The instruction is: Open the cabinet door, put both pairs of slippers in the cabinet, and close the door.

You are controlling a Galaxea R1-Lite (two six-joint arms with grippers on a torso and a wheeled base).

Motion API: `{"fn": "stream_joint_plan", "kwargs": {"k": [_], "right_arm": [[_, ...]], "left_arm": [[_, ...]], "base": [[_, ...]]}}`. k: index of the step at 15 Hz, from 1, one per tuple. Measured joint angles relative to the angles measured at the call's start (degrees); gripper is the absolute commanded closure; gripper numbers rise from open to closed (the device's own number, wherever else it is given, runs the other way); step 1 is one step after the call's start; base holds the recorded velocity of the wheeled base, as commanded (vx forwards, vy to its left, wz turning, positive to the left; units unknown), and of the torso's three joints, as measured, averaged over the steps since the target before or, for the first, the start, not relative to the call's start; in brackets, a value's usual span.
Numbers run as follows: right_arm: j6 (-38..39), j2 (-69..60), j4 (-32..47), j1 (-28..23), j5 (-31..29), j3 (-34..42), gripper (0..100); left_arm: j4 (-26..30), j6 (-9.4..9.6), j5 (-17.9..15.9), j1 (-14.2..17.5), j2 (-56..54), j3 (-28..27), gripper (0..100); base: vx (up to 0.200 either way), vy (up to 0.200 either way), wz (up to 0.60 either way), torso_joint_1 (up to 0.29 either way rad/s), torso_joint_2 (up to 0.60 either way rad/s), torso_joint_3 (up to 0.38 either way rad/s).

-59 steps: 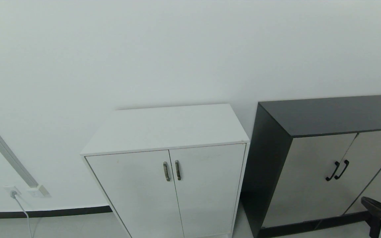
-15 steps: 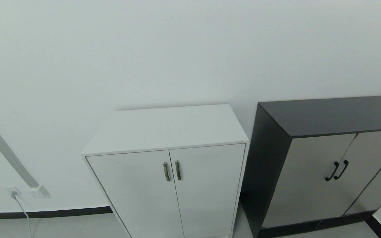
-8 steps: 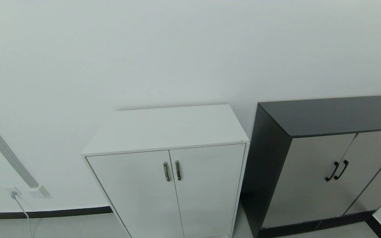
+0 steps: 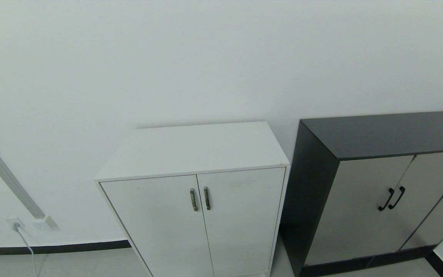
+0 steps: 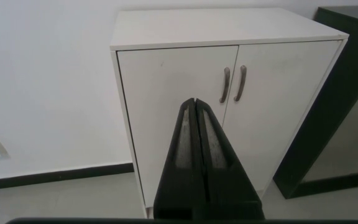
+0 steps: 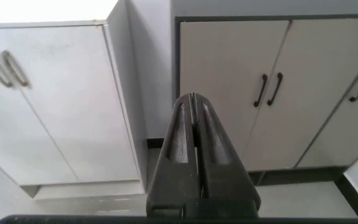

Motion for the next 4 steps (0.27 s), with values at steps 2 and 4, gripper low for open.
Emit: {"fn": "stream_joint_plan", "kwargs": {"k": [2,4], "right_arm": [[0.0,0.0,0.0,0.0,0.0,0.0,100],[0.0,0.0,0.0,0.0,0.0,0.0,100]], "left_arm": [[0.0,0.00,0.0,0.0,0.0,0.0,100],[0.0,0.00,0.0,0.0,0.0,0.0,100]], "base": [[0.000,0.000,0.00,0.000,0.00,0.000],[0.000,0.000,0.00,0.000,0.00,0.000]]}}
